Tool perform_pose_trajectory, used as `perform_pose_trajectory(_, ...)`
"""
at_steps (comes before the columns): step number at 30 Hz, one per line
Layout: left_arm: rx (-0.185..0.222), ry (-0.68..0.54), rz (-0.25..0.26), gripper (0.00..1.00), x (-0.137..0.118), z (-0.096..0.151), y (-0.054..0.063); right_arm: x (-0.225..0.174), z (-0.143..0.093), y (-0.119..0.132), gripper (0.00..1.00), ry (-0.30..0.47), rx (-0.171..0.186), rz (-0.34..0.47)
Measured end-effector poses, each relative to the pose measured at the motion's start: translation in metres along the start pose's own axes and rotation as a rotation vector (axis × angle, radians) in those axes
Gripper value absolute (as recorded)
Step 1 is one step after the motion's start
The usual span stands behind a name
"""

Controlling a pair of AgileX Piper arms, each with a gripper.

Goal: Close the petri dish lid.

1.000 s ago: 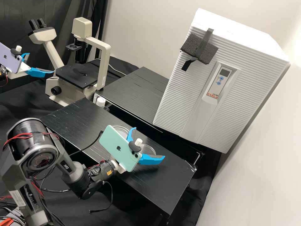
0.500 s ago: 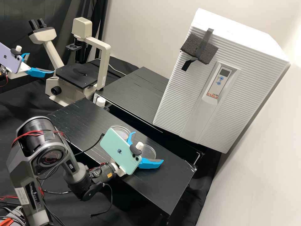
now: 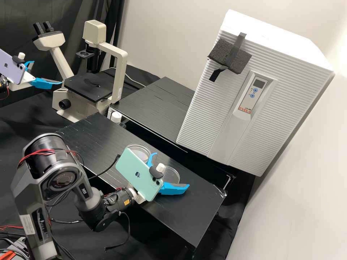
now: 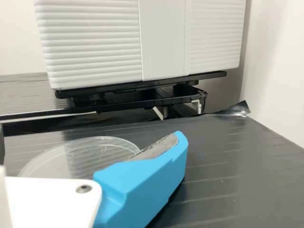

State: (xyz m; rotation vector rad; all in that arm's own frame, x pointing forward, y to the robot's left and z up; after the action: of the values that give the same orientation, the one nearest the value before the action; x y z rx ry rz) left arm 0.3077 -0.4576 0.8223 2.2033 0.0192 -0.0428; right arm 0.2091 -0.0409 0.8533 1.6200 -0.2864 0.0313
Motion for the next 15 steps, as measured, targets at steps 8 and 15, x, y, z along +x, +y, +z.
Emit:
perform_pose_trajectory(8,0.000,0.000,0.000,1.00,0.0000,0.0000,0.0000,-0.0048,0.0022,-0.0051,1.00,-0.020,-0.057,-0.008)
perform_pose_trajectory(15,0.000,0.000,0.000,1.00,0.0000,0.0000,0.0000,-0.0056,0.0023,-0.0075,1.00,-0.025,-0.055,-0.007)
